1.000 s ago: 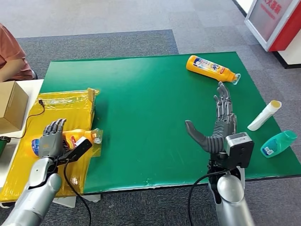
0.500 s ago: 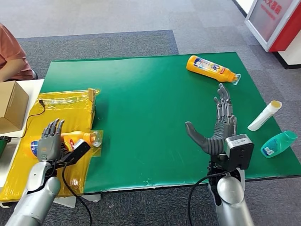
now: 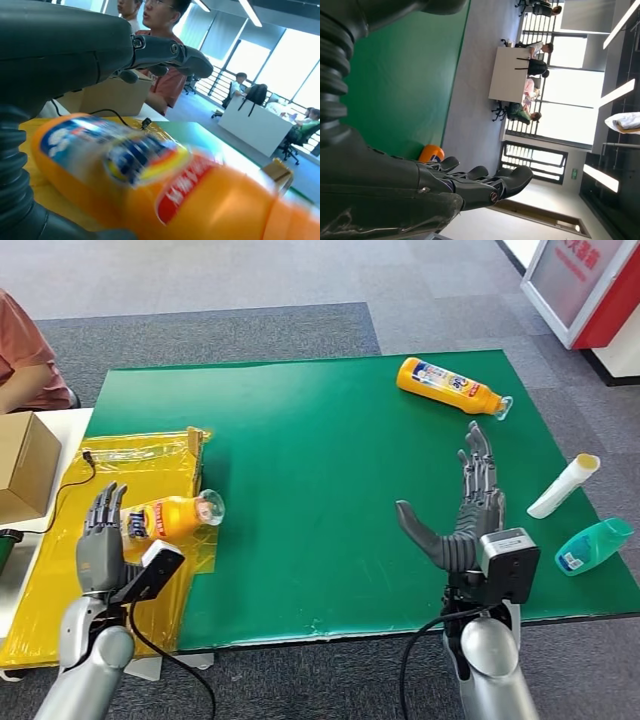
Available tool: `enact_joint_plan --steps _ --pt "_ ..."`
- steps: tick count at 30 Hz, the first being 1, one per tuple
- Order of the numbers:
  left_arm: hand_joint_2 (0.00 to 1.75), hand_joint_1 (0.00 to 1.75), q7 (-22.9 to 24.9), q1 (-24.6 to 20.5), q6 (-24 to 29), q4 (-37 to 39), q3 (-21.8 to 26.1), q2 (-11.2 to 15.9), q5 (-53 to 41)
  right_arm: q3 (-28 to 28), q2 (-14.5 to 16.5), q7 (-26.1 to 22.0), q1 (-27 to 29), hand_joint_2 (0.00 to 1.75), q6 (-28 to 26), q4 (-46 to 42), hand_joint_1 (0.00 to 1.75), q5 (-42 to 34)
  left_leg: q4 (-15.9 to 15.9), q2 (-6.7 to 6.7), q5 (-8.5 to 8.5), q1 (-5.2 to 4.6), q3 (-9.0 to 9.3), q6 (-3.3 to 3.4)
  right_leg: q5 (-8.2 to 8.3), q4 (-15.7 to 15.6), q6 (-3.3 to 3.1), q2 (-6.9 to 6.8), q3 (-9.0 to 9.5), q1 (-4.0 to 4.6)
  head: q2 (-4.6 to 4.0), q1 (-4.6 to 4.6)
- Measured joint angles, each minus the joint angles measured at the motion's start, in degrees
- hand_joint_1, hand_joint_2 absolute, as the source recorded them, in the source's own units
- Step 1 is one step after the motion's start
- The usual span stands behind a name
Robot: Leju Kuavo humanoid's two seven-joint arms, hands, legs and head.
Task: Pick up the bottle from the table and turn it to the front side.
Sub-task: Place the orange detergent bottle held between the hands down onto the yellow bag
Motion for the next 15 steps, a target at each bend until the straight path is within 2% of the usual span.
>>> enact_joint_plan --steps 3,7,11,15 --pt "1.75 0.00 -1.4 0.6 -5.2 -1.7 -0.1 -0.1 5.5 0.0 0.0 -0.1 0.1 1.75 -0.1 -0.1 0.00 0.0 0.0 0.00 0.00 0.00 0.00 -0.01 0.00 0.0 -0.01 0.00 0.00 0.01 0.00 0.00" --pt "1.75 0.00 2.5 0.1 -19.9 -1.6 -0.9 0.8 11.0 0.0 0.0 -0.4 -0.1 1.75 0.5 -0.3 0.00 -0.1 0.0 0.00 0.03 0.01 0.00 -0.02 0.01 0.0 -0.02 0.00 -0.03 0.01 0.00 0.00" --pt "1.75 0.00 5.5 -3.4 -23.2 2.2 -1.5 2.0 10.3 0.1 0.0 -0.4 -0.8 1.75 0.8 -0.3 0.00 -0.1 0.0 0.00 0.07 0.01 0.02 0.00 0.04 0.0 -0.01 -0.01 0.02 0.01 0.00 0.00" --pt "1.75 0.00 5.3 -6.4 -23.1 5.9 -1.7 2.9 10.7 0.1 0.0 -0.5 -1.1 1.75 0.7 -0.3 0.00 -0.2 0.0 0.00 0.08 0.00 0.05 0.00 0.05 0.0 -0.02 0.00 0.07 0.01 0.00 0.01"
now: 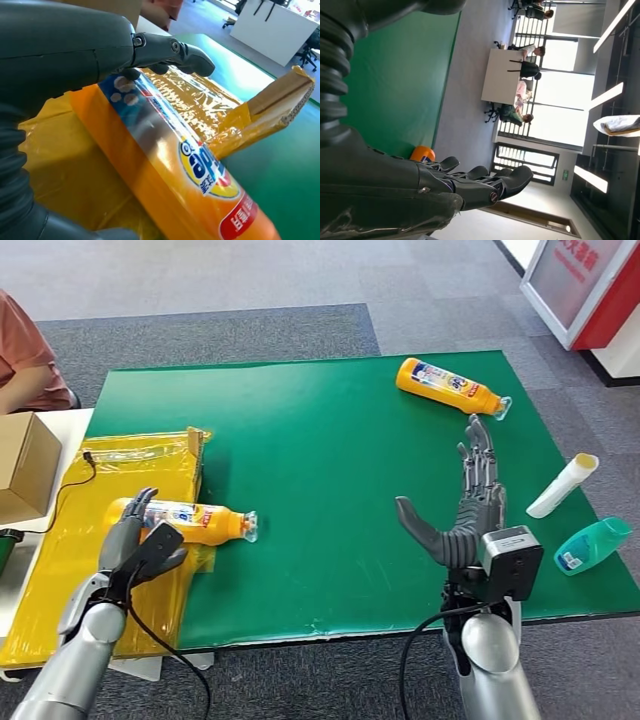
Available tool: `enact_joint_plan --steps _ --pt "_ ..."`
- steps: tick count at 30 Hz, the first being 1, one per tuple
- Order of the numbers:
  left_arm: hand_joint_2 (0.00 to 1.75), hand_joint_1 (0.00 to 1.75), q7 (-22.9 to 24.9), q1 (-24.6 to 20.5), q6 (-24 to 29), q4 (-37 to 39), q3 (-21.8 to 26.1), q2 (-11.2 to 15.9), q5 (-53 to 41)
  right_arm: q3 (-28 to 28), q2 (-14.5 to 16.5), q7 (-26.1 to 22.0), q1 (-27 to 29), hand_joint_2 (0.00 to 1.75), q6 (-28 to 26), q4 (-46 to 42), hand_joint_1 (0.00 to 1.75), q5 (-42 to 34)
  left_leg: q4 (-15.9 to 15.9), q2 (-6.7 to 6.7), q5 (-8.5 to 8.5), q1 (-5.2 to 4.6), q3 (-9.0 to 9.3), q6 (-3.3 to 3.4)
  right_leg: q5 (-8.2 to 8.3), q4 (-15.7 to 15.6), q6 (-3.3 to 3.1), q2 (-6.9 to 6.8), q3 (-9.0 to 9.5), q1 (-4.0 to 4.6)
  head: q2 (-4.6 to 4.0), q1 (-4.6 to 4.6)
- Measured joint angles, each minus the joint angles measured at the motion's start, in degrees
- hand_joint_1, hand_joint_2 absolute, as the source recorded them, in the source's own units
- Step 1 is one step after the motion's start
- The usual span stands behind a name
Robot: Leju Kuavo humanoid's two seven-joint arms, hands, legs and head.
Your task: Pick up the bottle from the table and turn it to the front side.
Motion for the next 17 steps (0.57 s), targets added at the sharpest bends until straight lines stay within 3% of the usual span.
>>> enact_joint_plan --steps 7,12,17 --pt "1.75 0.00 -6.0 1.1 0.3 -0.5 0.9 0.2 9.7 0.0 0.0 -0.1 0.2 1.75 -0.3 0.0 0.00 0.0 0.0 0.00 0.00 0.00 0.00 0.00 -0.01 0.0 0.00 0.00 -0.02 0.00 0.00 -0.01" --pt "1.75 0.00 -9.7 5.9 -0.6 -8.8 2.2 -0.5 19.0 0.0 -0.1 -0.3 1.3 1.75 -1.1 -0.5 0.00 0.2 0.0 0.01 -0.05 0.00 -0.05 0.02 -0.06 0.0 0.05 0.00 -0.05 -0.01 0.00 0.00" --pt "1.75 0.00 -10.5 9.0 -0.9 -16.8 3.0 -0.8 22.4 0.0 -0.1 -0.5 2.4 1.75 -1.7 -1.3 0.00 0.6 0.0 0.00 -0.09 0.00 -0.06 0.01 -0.10 0.0 0.04 0.00 -0.06 -0.01 0.00 -0.01"
